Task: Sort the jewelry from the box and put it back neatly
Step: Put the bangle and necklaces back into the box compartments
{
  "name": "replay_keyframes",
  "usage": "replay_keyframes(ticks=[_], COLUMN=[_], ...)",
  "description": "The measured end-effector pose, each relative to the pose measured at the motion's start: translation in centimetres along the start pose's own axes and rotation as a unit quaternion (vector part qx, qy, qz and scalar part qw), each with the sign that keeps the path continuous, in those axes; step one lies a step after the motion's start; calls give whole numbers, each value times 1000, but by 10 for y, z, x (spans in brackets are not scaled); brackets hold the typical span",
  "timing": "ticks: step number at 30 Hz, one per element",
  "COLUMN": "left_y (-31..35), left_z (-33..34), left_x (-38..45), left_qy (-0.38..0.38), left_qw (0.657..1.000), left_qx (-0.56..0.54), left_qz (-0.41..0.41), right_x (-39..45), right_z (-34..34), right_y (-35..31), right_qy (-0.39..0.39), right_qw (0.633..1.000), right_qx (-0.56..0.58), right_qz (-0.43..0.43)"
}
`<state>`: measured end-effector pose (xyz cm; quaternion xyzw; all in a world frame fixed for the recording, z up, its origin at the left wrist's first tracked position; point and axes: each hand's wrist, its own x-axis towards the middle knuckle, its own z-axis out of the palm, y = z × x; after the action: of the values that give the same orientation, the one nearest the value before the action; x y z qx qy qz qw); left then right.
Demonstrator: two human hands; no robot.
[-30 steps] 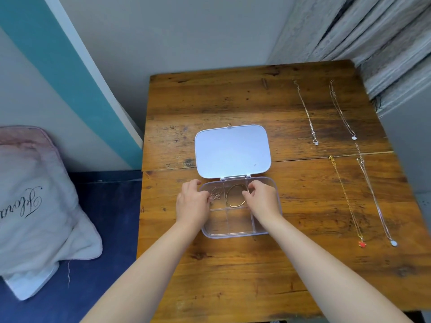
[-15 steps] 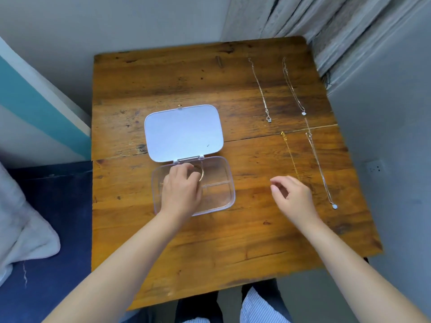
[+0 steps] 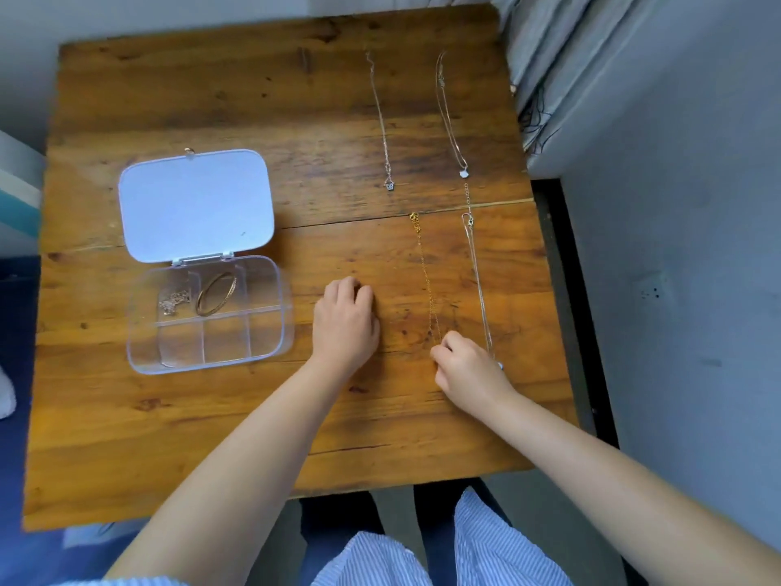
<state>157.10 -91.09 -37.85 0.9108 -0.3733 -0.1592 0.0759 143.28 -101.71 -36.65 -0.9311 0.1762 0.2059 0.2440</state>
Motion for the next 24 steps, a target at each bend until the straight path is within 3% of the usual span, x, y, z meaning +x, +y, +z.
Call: replay_keyframes(ticks=[6,13,16,21,24], left_y=[2,19,31,37,40], left_z=[-8,-26,-26,-27,-31], left_x=[19,104,144,174,177], left_qy=[-28,40,32,22,3], left_qw=[998,996,994,977,982], left_qx=[57,-37,-47,-68,-31], left_qz=[-19,-70,-91,-202,-185], right_x=[23,63,74,79,76], right_z=[-19,-39,-44,-42,-46], right_y=[2,13,20,24,23], right_qy=[33,106,136,135,146], right_qw=[999,994,990,991,989], right_qx=[-6,23,18,-14,-12], right_qz=[-19,-31,-22,11,-2])
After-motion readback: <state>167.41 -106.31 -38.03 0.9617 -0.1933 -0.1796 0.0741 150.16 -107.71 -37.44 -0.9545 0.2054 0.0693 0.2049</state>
